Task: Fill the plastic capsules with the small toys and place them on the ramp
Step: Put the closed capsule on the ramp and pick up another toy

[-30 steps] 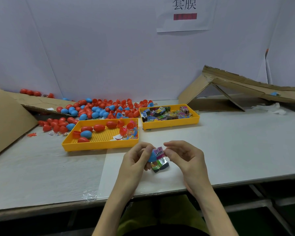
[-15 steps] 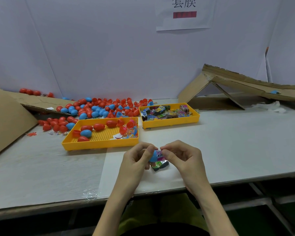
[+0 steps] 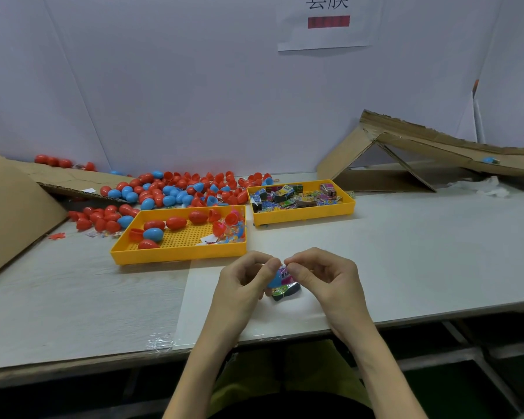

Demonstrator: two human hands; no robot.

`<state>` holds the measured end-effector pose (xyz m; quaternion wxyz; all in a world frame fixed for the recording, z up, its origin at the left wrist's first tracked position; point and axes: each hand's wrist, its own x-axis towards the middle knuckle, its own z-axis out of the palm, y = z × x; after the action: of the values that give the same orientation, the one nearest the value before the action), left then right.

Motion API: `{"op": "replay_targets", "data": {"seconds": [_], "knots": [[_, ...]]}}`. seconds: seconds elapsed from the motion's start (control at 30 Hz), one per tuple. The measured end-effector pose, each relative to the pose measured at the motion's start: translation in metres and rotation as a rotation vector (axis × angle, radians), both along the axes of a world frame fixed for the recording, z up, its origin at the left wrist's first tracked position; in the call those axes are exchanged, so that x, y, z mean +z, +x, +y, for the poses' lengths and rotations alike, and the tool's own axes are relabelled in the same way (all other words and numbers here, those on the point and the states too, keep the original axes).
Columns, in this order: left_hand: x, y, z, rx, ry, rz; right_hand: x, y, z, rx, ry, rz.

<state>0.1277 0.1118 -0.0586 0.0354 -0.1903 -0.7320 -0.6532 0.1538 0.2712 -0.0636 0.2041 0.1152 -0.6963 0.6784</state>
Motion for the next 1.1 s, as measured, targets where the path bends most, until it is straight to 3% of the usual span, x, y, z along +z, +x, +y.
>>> {"op": "replay_targets", "data": {"seconds": [0.33,0.57,1.1], "knots": [[-0.0011,-0.0007,-0.0006,0.016,0.0,-0.005,0.0007,0.0002,0.0,0.028,0.033,-0.023],[0.0,0.0004,-0.0024,-0.076,0.126,-0.069,0.0004,-0.0008,-0.0006,-0.034,0.003,-0.015],[0.0003,0.0028,-0.0025,-0.067,0.061,-0.015,0.0016,0.0006,-0.0011,-0.027,-0.005,0.004]]}}
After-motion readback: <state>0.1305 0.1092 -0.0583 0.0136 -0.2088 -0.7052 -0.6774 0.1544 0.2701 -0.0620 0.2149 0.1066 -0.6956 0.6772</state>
